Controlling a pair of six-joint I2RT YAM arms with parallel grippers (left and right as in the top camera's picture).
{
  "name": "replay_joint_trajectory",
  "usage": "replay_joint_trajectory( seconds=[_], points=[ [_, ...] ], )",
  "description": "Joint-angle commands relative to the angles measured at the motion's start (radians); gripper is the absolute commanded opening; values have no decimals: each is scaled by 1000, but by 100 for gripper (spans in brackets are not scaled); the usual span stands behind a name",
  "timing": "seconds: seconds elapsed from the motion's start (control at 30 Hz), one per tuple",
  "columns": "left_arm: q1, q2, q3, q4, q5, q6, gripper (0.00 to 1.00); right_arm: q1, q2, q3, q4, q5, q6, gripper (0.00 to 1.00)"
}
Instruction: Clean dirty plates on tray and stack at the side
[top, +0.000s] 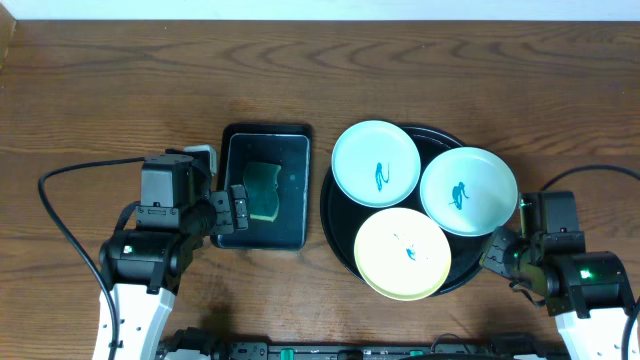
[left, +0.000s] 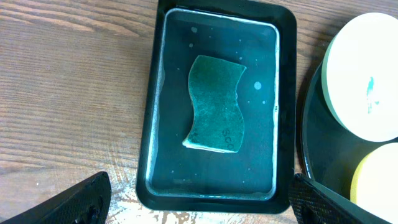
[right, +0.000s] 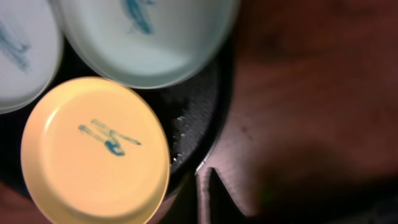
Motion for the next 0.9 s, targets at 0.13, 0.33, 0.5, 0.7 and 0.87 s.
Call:
replay_joint_trajectory(
  seconds=[0.13, 0.33, 0.5, 0.7, 0.87],
  points=[
    [6, 3, 26, 1, 12, 17, 92, 8, 2, -2, -116, 64, 246, 1],
    [6, 3, 26, 1, 12, 17, 92, 8, 2, -77, -101, 15, 286, 1],
    [6, 3, 26, 1, 12, 17, 92, 8, 6, -162, -59, 8, 365, 1],
    [6, 3, 26, 1, 12, 17, 92, 8, 44, -233, 0, 12, 380, 1],
    [6, 3, 26, 1, 12, 17, 92, 8, 102, -257, 24, 17, 387, 1]
  ],
)
